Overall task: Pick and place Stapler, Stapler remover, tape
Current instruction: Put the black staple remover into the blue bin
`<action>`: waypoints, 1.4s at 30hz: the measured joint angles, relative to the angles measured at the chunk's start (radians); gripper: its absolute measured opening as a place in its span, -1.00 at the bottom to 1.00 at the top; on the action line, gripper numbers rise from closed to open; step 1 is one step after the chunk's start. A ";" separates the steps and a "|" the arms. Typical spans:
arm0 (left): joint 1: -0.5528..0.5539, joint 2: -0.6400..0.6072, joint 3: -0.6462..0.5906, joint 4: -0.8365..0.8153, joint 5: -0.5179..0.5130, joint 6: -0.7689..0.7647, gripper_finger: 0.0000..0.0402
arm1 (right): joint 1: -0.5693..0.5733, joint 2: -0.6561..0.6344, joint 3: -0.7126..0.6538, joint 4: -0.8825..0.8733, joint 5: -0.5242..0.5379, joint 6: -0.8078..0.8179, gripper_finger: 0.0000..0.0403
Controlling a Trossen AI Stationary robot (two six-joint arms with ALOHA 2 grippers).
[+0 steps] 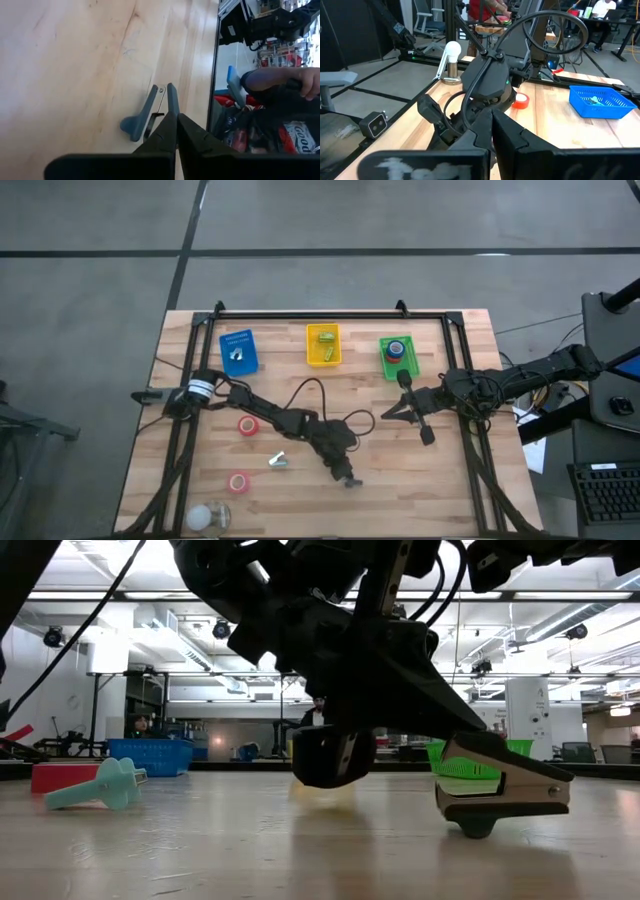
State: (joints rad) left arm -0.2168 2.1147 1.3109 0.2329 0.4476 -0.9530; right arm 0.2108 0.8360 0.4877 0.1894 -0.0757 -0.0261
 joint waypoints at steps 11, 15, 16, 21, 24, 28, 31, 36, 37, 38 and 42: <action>0.035 -0.049 -0.005 -0.063 -0.020 0.058 -0.99 | 0.000 0.000 0.000 -0.005 0.000 0.004 -0.96; 0.044 -0.103 -0.006 -0.186 -0.089 0.114 -0.99 | 0.000 0.000 0.000 -0.010 0.000 0.004 -0.96; 0.046 -0.117 -0.006 -0.227 -0.111 0.131 -0.99 | 0.000 0.000 0.000 -0.010 0.000 0.005 -0.96; 0.054 -0.208 -0.008 -0.496 -0.284 0.205 -0.99 | 0.000 0.000 0.000 -0.014 0.000 0.005 -0.96; 0.056 -0.263 -0.008 -0.662 -0.414 0.227 -0.99 | 0.000 0.000 0.000 -0.013 0.000 0.006 -0.96; 0.060 -0.355 -0.009 -0.860 -0.598 0.223 -0.98 | 0.000 0.000 0.000 -0.012 0.000 0.008 -0.96; 0.060 -0.419 -0.009 -1.008 -0.776 0.193 -0.99 | 0.000 0.000 0.000 -0.007 0.000 0.008 -0.96; 0.062 -0.503 -0.012 -1.250 -1.048 0.087 -0.98 | 0.000 0.000 0.000 -0.001 0.000 0.008 -0.96; 0.063 -0.518 -0.021 -1.293 -1.092 0.064 -0.98 | 0.000 0.000 0.000 0.000 0.000 0.008 -0.96; 0.067 -0.529 -0.030 -1.335 -1.128 0.034 -0.98 | 0.000 0.000 0.000 0.001 0.000 0.008 -0.96; 0.098 -0.577 -0.096 -1.433 -1.174 -0.084 -0.99 | 0.000 0.000 0.000 0.002 0.000 0.008 -0.96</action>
State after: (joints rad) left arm -0.1188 1.5378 1.2150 -1.2002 -0.7268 -1.0370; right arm 0.2104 0.8356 0.4877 0.1909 -0.0757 -0.0181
